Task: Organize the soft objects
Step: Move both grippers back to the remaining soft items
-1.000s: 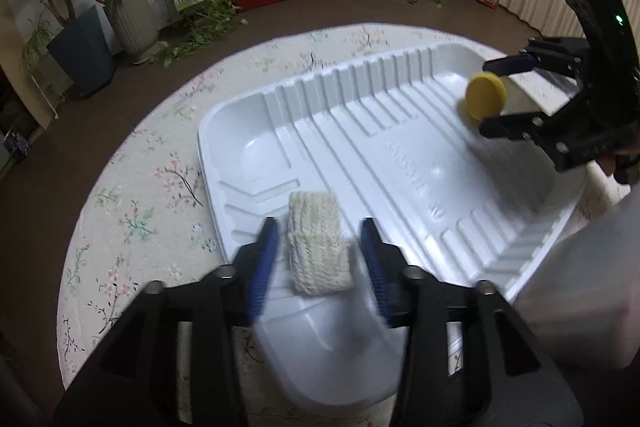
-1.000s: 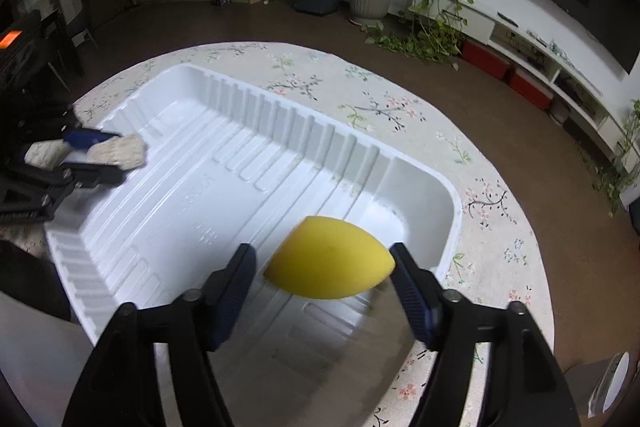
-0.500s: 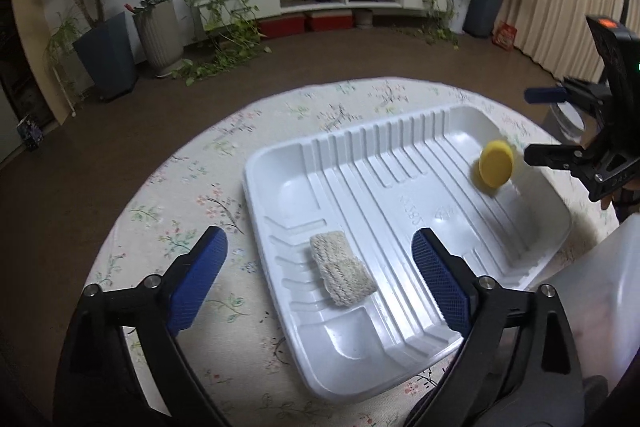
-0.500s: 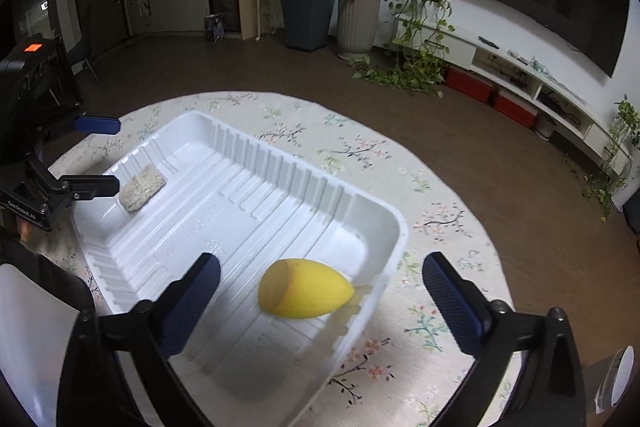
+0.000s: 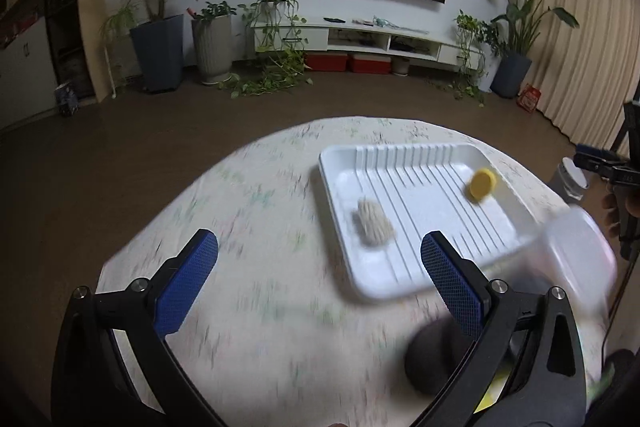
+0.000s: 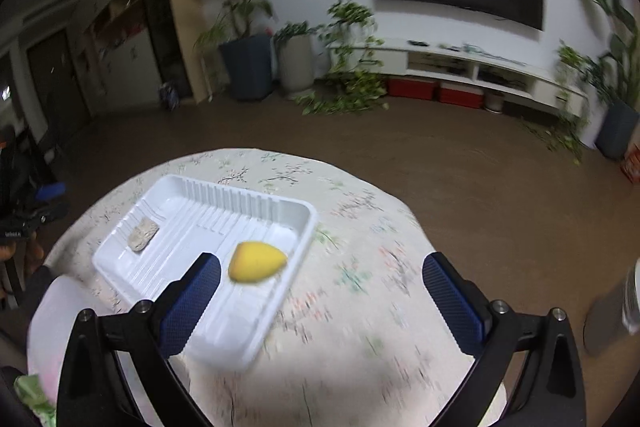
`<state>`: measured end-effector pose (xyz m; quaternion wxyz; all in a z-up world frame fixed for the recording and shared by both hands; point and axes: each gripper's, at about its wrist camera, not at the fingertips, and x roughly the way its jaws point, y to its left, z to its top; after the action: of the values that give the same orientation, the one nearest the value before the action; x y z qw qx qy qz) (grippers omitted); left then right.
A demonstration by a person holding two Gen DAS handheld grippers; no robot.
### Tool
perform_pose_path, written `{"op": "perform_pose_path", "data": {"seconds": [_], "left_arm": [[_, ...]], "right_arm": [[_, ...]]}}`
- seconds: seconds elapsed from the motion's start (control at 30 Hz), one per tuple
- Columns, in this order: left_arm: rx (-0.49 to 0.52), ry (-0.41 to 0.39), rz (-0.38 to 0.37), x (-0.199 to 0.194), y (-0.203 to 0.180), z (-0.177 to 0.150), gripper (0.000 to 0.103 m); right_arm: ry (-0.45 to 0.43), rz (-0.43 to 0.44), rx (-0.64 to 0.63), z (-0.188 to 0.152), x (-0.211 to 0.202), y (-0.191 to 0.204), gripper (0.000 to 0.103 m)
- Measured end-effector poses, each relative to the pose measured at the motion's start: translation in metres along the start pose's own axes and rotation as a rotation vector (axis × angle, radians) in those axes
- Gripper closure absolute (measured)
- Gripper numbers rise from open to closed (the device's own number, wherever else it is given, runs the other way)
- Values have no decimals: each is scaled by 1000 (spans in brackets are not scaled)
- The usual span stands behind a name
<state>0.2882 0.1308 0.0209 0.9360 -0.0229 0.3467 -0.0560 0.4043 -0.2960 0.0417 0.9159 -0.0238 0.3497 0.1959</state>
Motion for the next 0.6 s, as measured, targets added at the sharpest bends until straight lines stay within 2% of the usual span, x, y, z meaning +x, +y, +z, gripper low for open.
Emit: {"op": "perform_pose_path", "data": {"seconds": [0.13,0.3,0.6], "left_arm": [[-20,-3,-5,-48,-7,-42,0],[-28,-11,-24,-99,-25,-99,0],[-52,-24,-35,-157,-52,-162,0]], "right_arm": [[-5,-4,60,-38,-46,-4,0],[12,1,104,-91,-95,11,0],[43,32,221,-160,-150,43,0]]}}
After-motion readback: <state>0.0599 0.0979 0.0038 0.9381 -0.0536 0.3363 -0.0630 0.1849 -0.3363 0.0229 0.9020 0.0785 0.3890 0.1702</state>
